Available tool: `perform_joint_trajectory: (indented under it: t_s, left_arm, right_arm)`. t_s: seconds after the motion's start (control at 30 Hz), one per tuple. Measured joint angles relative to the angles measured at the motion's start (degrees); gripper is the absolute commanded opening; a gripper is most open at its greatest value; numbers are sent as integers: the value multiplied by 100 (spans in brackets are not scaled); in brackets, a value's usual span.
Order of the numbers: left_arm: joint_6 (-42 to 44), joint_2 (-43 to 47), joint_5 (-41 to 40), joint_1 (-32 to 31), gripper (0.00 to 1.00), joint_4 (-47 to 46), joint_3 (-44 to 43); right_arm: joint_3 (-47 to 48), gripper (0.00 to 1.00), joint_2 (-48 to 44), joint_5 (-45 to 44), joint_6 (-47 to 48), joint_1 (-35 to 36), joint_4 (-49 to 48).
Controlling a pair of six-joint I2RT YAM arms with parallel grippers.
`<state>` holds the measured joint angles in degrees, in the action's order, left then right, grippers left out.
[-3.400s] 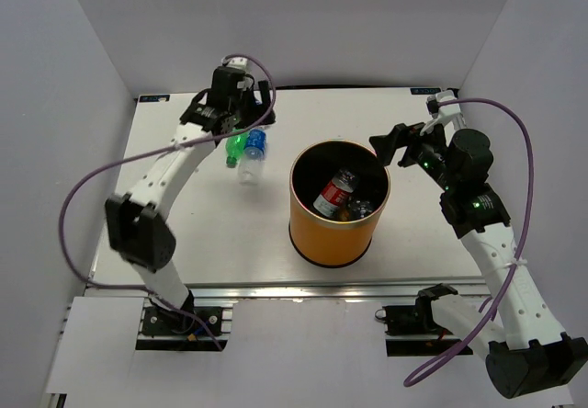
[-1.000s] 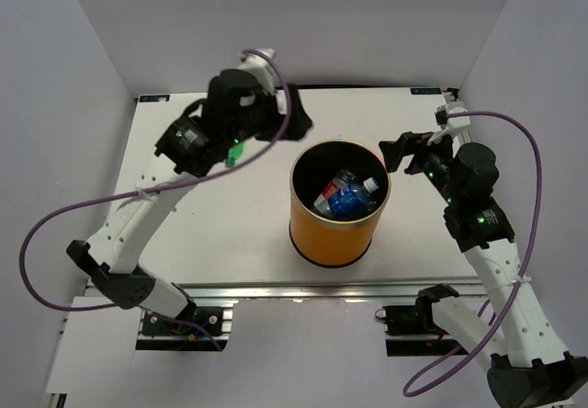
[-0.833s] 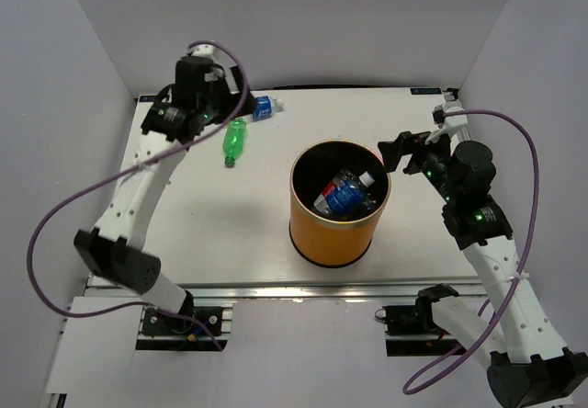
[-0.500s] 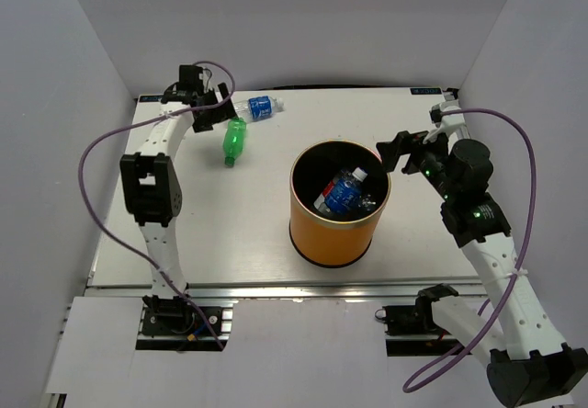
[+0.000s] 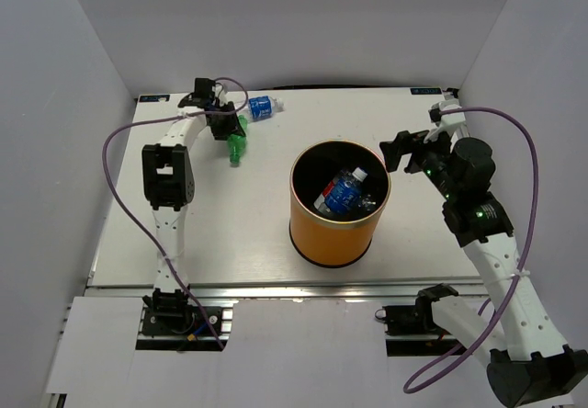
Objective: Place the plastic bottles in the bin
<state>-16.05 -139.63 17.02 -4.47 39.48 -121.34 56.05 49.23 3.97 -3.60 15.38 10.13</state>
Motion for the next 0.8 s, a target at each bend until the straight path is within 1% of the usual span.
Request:
perform_joint_trajectory:
  t_s: [0.03,0.1,0.17,0.23,0.33,0.4,0.47,0.53,0.6,0.63,0.67,0.7,0.73,0.77,0.8]
  left_arm:
    - [-17,0,52,0,18,52,-74]
    - [-85,2,116,0,16,201,-299]
    - [-151,83,179,-2,16,339,-507]
    - [-212,372,212,-11,16,433,-531]
    - [-267,1412,310,-87,16,221,-20]
    - [-326,2520,356,-278,17,-175,634]
    - [-330,3600,407,-710,22,-494,988]
    - [-264,4507,391,-1460,24,-881,1102]
    - [-166,5163,450,-2374,26,-1196,1182]
    - [-125,5421,549,-2798,29,-1296,1261]
    - [-105,5633,608,-3130,32,-1331,1351]
    - [-90,5788,632,-3324,36,-1349,1451]
    - [-81,5895,640,-3399,44,-1353,1530]
    - [-70,5956,634,-3401,73,-1353,1604]
    - [-50,5958,632,-3394,91,-1342,1652]
  right_arm:
    - [0,89,-11,-20,17,0,0]
    - [0,90,-22,-37,52,0,2]
    - [0,90,-48,-42,79,0,4]
    - [0,89,-107,-42,83,0,2]
    - [-2,89,-205,-44,72,0,-13]
    - [-2,89,-238,-46,46,0,-50]
    - [-2,89,-225,-52,-26,0,-90]
    - [-2,89,-188,-61,-96,0,-105]
    - [-2,89,-138,-63,-177,0,-109]
    - [-2,89,-116,-72,-212,0,-107]
    - [-2,89,-98,-85,-245,0,-107]
    - [-2,89,-85,-94,-278,0,-105]
    - [-2,89,-85,-105,-310,0,-103]
    - [-2,89,-85,-114,-341,0,-98]
    - [-2,89,-90,-125,-354,0,-101]
